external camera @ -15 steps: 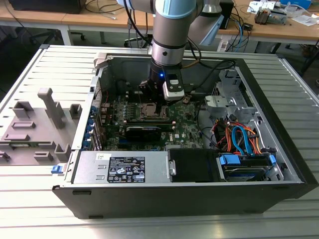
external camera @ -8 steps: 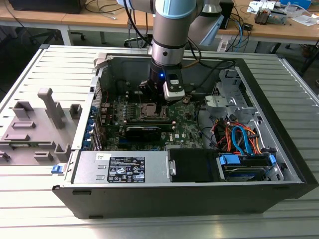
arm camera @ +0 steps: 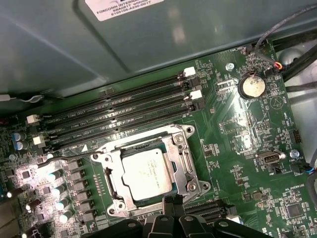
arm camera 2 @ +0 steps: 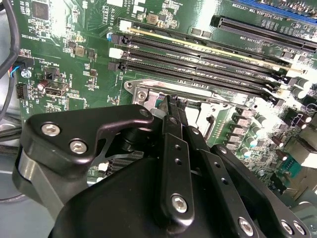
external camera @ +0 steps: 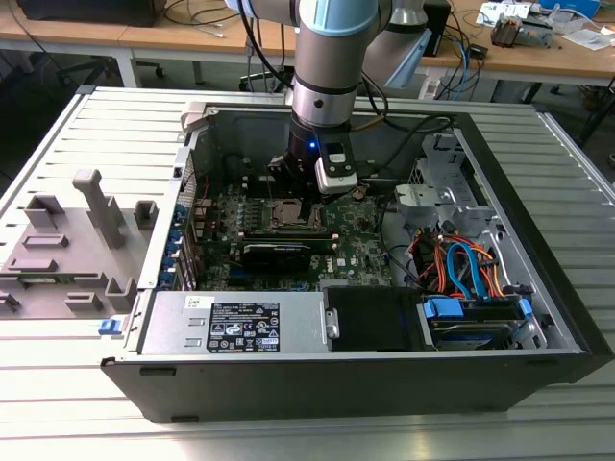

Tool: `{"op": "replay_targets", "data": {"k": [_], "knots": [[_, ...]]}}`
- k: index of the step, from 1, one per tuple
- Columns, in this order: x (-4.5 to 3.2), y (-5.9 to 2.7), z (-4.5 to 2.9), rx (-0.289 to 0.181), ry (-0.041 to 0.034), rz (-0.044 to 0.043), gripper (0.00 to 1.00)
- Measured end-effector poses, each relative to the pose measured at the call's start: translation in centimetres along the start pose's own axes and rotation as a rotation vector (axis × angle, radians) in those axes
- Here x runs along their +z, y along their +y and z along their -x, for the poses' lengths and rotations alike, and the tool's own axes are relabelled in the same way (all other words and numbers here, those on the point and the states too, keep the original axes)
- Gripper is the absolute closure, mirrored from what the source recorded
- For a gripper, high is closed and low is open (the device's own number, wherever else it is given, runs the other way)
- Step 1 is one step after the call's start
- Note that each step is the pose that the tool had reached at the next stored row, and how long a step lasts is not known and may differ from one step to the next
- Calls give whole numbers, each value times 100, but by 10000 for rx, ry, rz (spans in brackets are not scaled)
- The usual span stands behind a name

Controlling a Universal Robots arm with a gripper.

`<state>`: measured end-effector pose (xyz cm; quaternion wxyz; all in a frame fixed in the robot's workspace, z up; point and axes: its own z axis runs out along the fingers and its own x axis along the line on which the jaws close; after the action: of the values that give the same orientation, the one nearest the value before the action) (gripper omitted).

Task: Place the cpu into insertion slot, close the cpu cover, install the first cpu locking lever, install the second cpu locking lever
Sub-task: 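Install the first cpu locking lever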

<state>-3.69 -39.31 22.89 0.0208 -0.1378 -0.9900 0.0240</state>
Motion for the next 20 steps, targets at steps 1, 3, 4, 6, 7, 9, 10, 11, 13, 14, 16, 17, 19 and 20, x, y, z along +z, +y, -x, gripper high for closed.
{"op": "replay_targets", "data": {"k": [1, 3, 4, 6, 7, 9, 10, 11, 13, 14, 16, 17, 19, 20], "knots": [[0, 0, 0, -16, -1, 0, 89], [0, 0, 0, -45, -2, 0, 89], [0, 0, 0, -57, -3, -1, 89], [0, 0, 0, -86, -4, -1, 89], [0, 0, 0, -97, -4, 0, 89], [0, 0, 0, -125, -6, -1, 89], [0, 0, 0, -135, -6, -1, 89], [0, 0, 0, -151, -7, -1, 89], [0, 0, 0, -174, -8, -1, 89], [0, 0, 0, -185, -8, -1, 89], [0, 0, 0, -224, -11, -2, 89], [0, 0, 0, -241, -11, -3, 89], [0, 0, 0, -285, -13, -3, 89], [0, 0, 0, -298, -14, -3, 89]]}}
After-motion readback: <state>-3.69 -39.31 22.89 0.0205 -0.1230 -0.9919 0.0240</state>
